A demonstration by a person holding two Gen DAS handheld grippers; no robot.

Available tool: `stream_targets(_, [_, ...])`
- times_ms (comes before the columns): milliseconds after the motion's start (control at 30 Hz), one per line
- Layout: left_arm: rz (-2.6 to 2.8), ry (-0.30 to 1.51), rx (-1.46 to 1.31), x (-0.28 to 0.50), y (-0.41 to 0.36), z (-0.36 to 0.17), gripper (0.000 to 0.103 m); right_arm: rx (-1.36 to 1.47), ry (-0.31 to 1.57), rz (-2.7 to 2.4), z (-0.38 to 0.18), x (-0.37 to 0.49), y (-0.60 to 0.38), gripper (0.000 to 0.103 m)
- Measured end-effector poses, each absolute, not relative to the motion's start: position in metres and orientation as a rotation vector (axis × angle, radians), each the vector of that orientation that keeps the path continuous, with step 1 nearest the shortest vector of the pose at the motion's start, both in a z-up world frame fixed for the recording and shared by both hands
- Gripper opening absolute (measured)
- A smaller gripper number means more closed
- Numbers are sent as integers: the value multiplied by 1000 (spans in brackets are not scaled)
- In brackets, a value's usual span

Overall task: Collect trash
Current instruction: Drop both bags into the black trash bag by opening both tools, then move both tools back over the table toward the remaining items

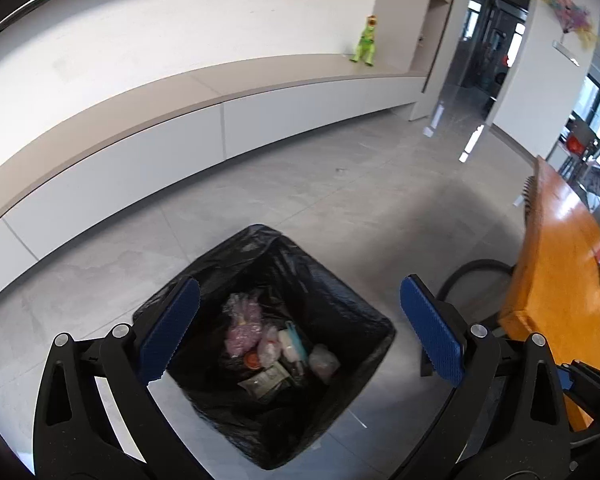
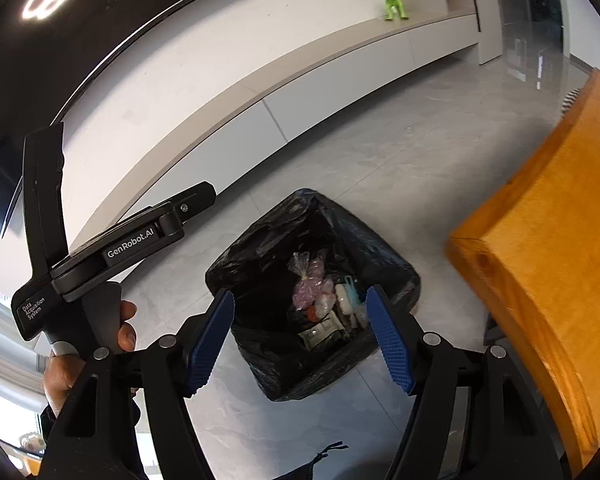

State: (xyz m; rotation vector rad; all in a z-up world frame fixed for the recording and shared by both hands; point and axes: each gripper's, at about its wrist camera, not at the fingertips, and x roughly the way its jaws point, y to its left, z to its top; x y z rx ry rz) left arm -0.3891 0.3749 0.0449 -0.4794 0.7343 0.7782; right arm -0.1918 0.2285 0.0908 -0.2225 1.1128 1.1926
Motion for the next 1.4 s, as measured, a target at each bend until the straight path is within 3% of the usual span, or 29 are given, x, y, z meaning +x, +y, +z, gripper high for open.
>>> stream_targets(667, [281, 814, -324, -197, 212, 59, 97, -4, 1045, 740, 117, -67, 25, 70])
stream_targets(1067, [5, 909, -174, -92, 81, 55, 97, 193, 989, 346, 119, -18, -149, 70])
stream_targets(1200, [-75, 945, -139, -63, 43, 52, 97, 174, 964, 254, 112, -11, -200, 68])
stream_targets(1400, [-178, 1038, -132, -16, -12, 45, 97, -103, 945, 278, 104, 16, -218, 58])
